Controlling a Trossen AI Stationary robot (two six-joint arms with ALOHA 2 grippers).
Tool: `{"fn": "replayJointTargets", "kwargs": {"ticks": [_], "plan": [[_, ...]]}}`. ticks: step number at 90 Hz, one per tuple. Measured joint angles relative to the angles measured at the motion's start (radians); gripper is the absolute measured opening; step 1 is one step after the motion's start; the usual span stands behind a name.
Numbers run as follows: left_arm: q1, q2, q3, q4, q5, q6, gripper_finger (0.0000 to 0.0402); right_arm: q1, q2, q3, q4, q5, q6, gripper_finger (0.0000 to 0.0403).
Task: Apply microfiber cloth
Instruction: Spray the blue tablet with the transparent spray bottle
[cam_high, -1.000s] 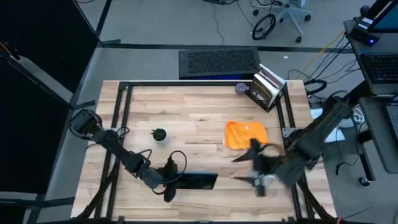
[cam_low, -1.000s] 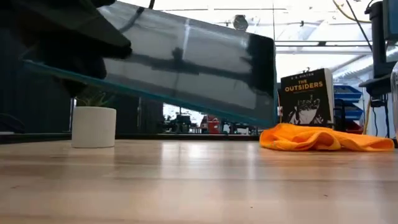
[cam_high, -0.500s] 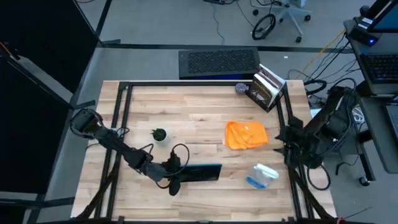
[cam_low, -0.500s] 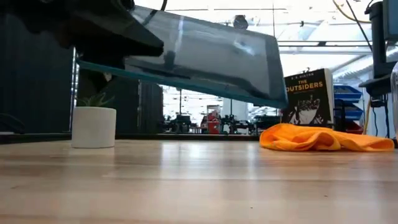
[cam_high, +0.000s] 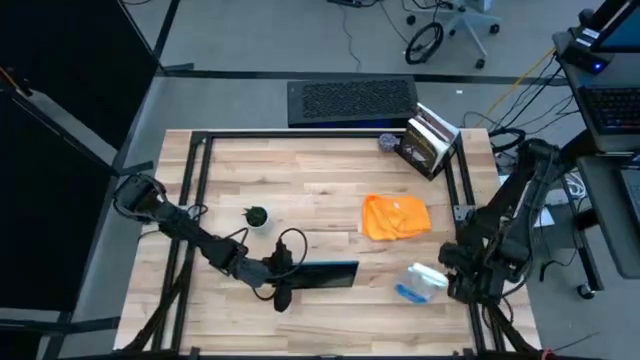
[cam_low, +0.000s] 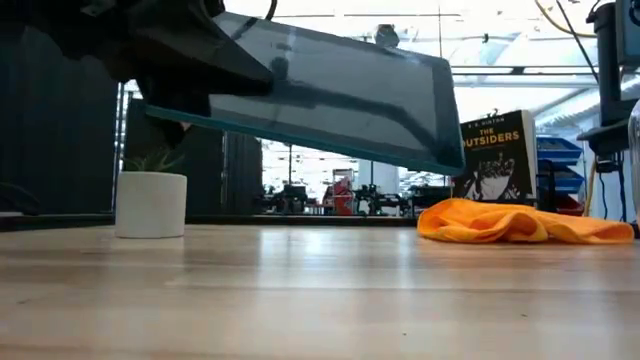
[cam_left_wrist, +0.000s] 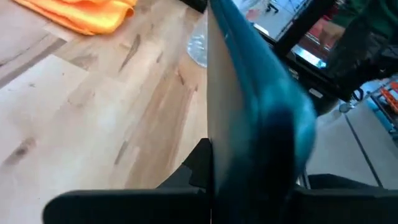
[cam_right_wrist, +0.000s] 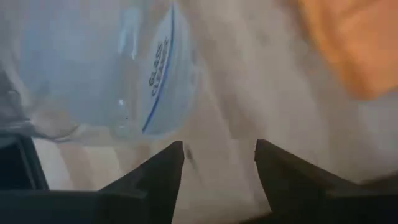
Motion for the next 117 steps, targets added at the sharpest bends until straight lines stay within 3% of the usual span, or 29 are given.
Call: {"fn": "replayJointTargets", "kwargs": {"ticks": [16,47,79,100,117], "plan": [[0.002,0.0,0.0,0.0,-0.009,0.006,0.0005,-0.017,0.056,-0.092,0.21,0.006,0.002,0.0185],[0.016,0.0,0.0,0.001,-0.017,0.011,0.0005,-0.093,0.227,-0.095,0.363,0.048,-0.049,0.0185],[0.021,0.0,0.0,0.0,-0.017,0.026,0.0005,-0.164,0.331,-0.094,0.729,0.055,-0.17,0.0185],[0.021,0.0,0.0,0.0,-0.018,0.024,0.0011,-0.133,0.227,-0.094,0.715,-0.003,-0.202,0.0185],[0.053,0.0,0.0,0.016,-0.032,0.026,0.0007,-0.08,0.099,-0.093,0.645,0.085,-0.186,0.0185]]}}
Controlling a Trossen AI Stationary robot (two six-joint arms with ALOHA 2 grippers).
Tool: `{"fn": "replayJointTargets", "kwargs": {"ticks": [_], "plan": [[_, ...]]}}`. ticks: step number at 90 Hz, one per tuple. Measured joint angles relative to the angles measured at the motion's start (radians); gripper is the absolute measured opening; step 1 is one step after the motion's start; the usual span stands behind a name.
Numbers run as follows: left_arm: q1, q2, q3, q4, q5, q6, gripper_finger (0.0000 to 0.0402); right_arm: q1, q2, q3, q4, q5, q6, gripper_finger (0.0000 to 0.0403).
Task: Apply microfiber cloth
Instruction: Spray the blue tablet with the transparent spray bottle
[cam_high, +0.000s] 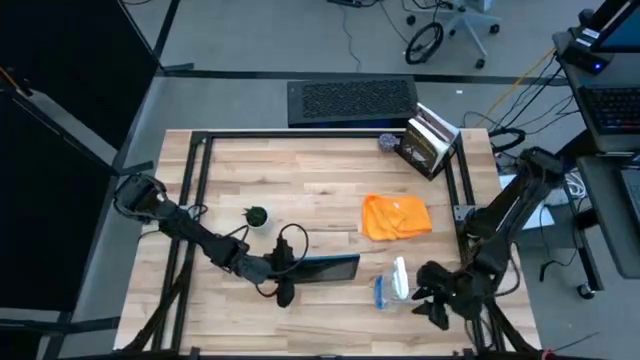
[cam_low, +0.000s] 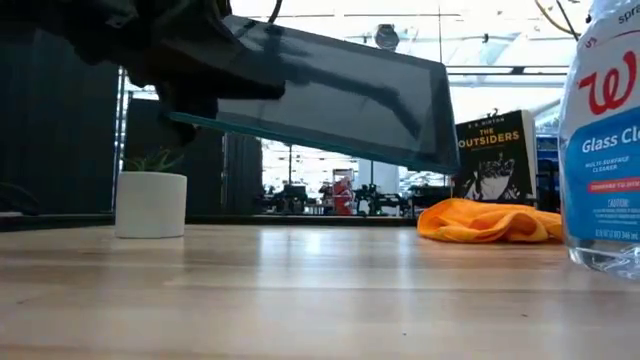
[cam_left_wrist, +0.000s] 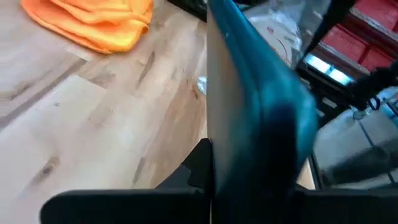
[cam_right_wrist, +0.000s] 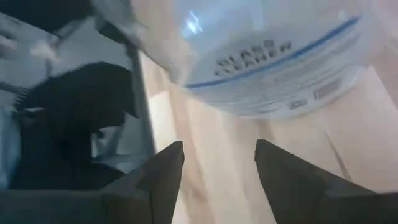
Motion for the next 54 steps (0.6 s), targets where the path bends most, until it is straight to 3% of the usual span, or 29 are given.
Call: {"fn": "replayJointTargets", "kwargs": {"ticks": [12,31,54], "plan": [[0.038,0.0,0.0,0.007,0.007,0.027,0.0005,0.046,-0.029,0.0,-0.025,0.135,-0.015,0.0185],[0.093,-0.001,0.0,0.017,0.051,0.034,0.0006,0.132,-0.022,0.0,-0.022,0.467,-0.024,0.0185],[0.144,-0.001,0.0,0.021,0.069,0.057,0.0006,0.151,-0.015,0.0,-0.028,0.585,-0.084,0.0223]]}}
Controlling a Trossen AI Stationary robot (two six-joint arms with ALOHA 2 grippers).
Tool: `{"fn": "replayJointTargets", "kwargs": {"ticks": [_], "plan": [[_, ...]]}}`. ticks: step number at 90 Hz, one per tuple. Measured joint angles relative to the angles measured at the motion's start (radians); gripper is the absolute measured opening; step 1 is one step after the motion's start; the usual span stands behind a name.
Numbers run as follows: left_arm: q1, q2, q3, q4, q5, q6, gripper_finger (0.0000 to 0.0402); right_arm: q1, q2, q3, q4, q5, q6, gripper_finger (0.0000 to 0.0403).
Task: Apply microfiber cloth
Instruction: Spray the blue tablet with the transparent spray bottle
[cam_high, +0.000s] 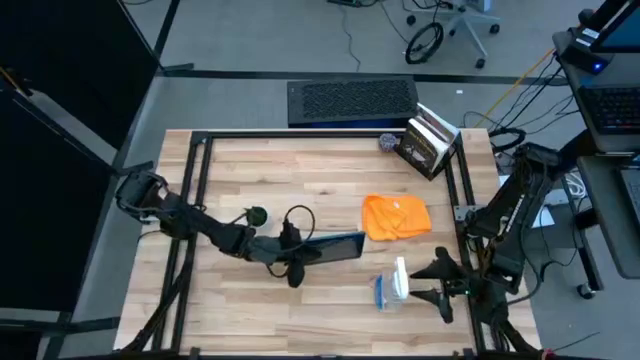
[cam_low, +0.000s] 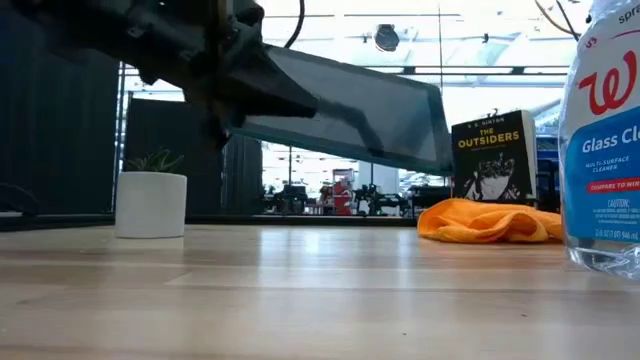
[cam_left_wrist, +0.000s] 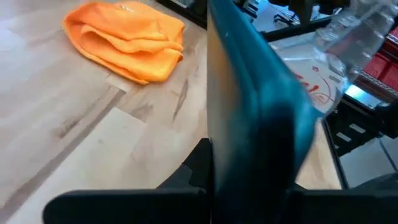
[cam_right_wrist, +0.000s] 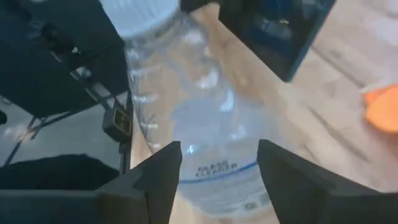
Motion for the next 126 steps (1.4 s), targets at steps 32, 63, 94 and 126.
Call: {"fn": "replayJointTargets", "kwargs": {"ticks": [32,63,94,126], "plan": [[0.093,-0.001,0.071,-0.001,0.081,0.115,0.0006,0.003,-0.068,0.0,-0.005,0.014,-0.089,0.0361],[0.152,-0.001,0.148,-0.05,0.112,0.158,0.0006,-0.012,-0.105,0.0,0.034,0.054,-0.221,0.0395],[0.162,-0.001,0.155,-0.045,0.115,0.152,0.0006,-0.012,-0.141,0.01,-0.017,0.064,-0.382,0.04],[0.196,0.033,0.248,-0.051,0.14,0.248,0.0006,-0.035,-0.172,0.027,0.109,0.025,-0.44,0.0394]]}}
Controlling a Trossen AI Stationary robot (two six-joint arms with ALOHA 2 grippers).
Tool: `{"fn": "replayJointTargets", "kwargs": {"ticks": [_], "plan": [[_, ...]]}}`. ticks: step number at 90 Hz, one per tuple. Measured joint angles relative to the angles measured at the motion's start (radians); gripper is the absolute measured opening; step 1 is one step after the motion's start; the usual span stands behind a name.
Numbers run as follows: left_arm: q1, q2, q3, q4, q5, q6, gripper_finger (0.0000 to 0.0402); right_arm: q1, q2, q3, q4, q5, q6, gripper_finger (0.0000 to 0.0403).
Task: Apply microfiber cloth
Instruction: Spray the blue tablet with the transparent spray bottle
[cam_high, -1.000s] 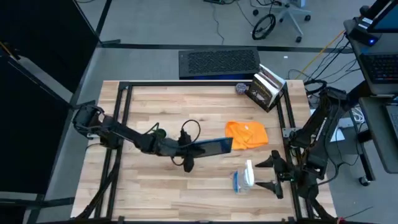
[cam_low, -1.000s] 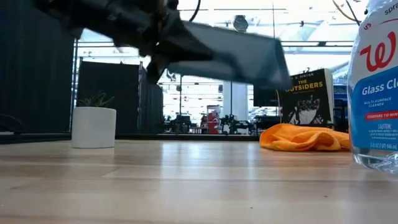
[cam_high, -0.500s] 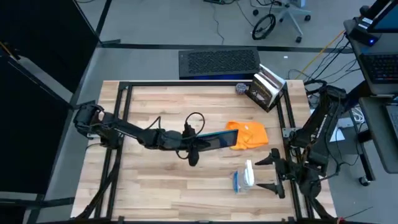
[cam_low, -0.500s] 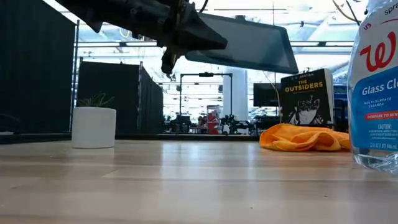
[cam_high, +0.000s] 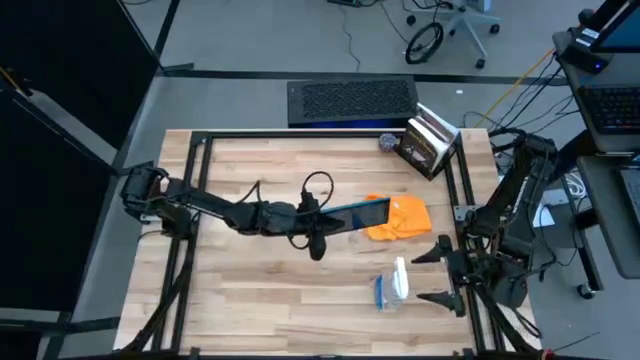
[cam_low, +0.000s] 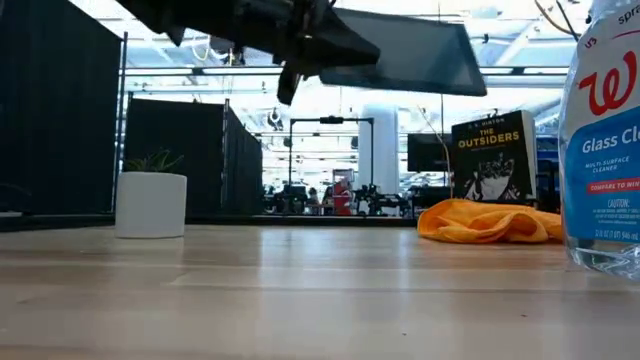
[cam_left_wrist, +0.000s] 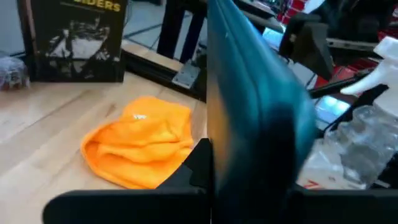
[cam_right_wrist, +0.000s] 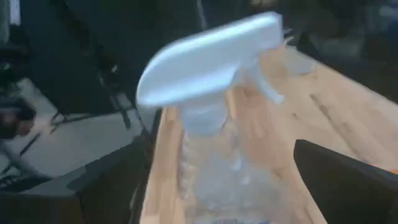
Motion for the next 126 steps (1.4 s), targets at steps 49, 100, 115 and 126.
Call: {"fn": "replayJointTargets", "kwargs": {"ticks": [49,100,115,126], "plan": [[0.018,0.047,0.041,-0.043,0.028,0.008,0.0006,-0.106,0.081,0.0,0.141,-0.025,-0.329,0.0393],[0.034,0.067,0.073,0.069,0.073,0.091,0.0006,-0.215,0.143,0.0,0.289,-0.12,-0.442,0.0393],[0.034,0.164,0.189,0.052,0.102,0.142,0.0006,-0.224,0.152,0.0,0.308,-0.114,-0.452,0.0393],[0.034,0.217,0.273,-0.058,0.113,0.146,0.0006,-0.224,0.152,0.0,0.322,-0.112,-0.464,0.0392]]}}
